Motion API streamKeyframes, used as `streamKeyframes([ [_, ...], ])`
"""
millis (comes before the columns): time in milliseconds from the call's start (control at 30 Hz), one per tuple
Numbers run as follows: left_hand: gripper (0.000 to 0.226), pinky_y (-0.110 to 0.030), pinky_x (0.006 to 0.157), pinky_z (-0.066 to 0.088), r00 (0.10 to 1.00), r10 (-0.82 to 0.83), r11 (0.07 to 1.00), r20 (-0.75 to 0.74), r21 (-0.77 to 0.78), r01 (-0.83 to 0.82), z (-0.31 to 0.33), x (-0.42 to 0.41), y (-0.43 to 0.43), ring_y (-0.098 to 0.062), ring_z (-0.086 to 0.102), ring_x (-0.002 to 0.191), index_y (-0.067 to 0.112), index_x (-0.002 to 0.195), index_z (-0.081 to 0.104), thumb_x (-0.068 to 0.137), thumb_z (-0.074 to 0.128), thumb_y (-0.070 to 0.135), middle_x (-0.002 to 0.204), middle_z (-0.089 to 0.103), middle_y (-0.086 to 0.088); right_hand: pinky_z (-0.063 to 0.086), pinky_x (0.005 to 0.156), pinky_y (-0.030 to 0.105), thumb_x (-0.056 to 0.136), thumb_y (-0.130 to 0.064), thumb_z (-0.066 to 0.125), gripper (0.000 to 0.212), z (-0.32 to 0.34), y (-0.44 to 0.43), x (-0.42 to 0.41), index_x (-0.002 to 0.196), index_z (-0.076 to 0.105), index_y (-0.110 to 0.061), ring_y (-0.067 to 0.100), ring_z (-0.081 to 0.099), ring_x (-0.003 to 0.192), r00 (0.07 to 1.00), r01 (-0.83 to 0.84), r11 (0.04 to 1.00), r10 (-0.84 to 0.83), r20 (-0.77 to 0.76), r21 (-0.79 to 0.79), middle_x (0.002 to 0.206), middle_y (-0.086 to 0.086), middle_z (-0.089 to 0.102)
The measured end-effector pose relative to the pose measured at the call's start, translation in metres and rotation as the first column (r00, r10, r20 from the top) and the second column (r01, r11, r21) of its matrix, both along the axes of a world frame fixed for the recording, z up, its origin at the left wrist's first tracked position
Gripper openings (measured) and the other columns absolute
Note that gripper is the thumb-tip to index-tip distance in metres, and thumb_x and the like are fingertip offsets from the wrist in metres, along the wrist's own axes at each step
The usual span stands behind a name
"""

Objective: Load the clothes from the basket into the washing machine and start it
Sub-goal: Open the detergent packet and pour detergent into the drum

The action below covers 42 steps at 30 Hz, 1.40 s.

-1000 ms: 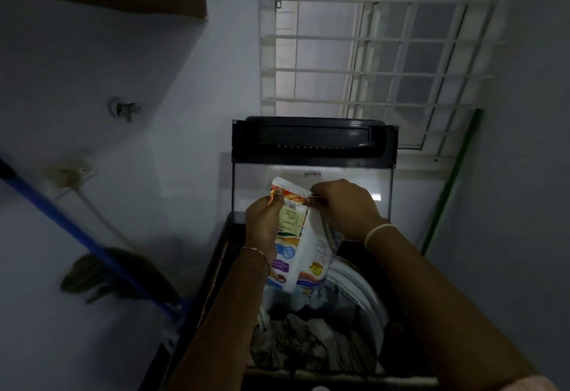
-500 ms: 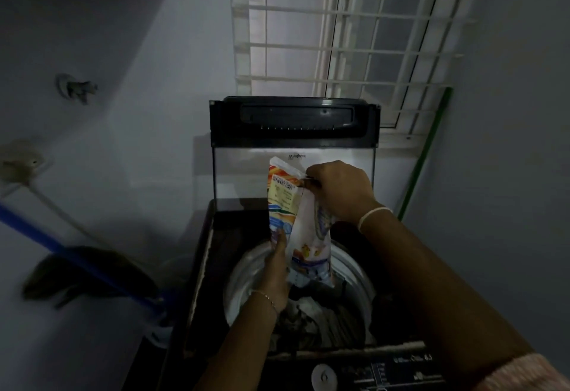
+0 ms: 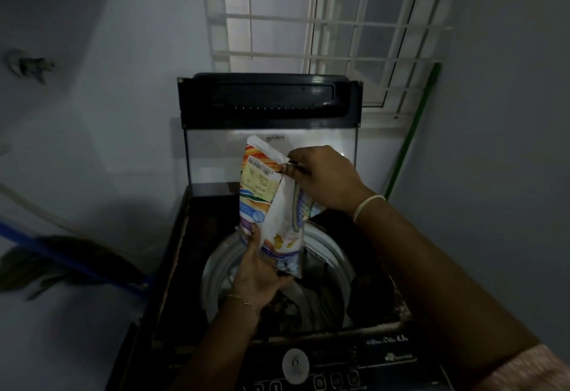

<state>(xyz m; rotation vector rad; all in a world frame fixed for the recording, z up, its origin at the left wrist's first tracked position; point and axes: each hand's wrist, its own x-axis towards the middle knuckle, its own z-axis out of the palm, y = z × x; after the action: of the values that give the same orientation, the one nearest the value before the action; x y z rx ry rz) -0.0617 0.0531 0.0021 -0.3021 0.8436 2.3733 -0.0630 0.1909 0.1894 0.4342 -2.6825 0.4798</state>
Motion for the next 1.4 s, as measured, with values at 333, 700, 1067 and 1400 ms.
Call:
streamKeyframes([
  [333, 0.113, -0.057, 0.094, 0.046, 1.0, -0.012, 0.988, -0.017, -0.157, 0.009, -0.035, -0.004, -0.015, -0.036, 0.056, 0.118, 0.023, 0.126, 0.057, 0.022, 0.096, 0.046, 0.125, 0.064, -0.011, 0.051, 0.065, 0.032, 0.095, -0.034, 0.054, 0.024, -0.065, 0.046, 0.015, 0.092, 0.069, -0.015, 0.006, 0.059, 0.067, 0.973, 0.001, 0.948, 0.073, 0.218, -0.319, 0.077, -0.008, 0.065],
  [700, 0.019, -0.043, 0.082, 0.055, 0.991, -0.043, 0.911, -0.126, -0.412, -0.012, -0.05, 0.017, 0.007, -0.021, 0.067, 0.092, 0.029, 0.11, 0.062, 0.093, 0.055, 0.026, 0.1, 0.073, 0.003, 0.056, 0.081, 0.05, 0.09, -0.021, 0.062, 0.013, -0.128, 0.116, 0.048, 0.081, 0.068, -0.014, 0.028, 0.07, 0.09, 0.882, 0.2, 0.833, 0.077, 0.466, -0.516, 0.098, 0.014, 0.072],
  [1067, 0.067, -0.043, 0.079, 0.059, 0.941, -0.092, 0.859, -0.324, -0.505, -0.09, -0.05, 0.015, 0.028, -0.023, 0.07, 0.1, 0.02, 0.122, 0.061, 0.061, 0.083, 0.034, 0.114, 0.071, -0.004, 0.053, 0.087, 0.054, 0.091, -0.019, 0.062, 0.029, -0.17, 0.153, 0.07, 0.087, 0.063, 0.01, 0.031, 0.069, 0.097, 0.828, 0.404, 0.662, 0.027, 0.559, -0.631, 0.103, 0.018, 0.071],
  [1400, 0.077, -0.055, 0.09, 0.051, 0.927, -0.108, 0.844, -0.359, -0.526, -0.105, -0.059, -0.004, 0.038, -0.034, 0.062, 0.114, 0.017, 0.135, 0.05, 0.067, 0.086, 0.026, 0.126, 0.063, -0.011, 0.057, 0.079, 0.025, 0.09, -0.015, 0.063, 0.018, -0.174, 0.172, 0.062, 0.072, 0.063, -0.011, 0.021, 0.069, 0.092, 0.785, 0.433, 0.611, 0.106, 0.61, -0.663, 0.104, 0.015, 0.071],
])
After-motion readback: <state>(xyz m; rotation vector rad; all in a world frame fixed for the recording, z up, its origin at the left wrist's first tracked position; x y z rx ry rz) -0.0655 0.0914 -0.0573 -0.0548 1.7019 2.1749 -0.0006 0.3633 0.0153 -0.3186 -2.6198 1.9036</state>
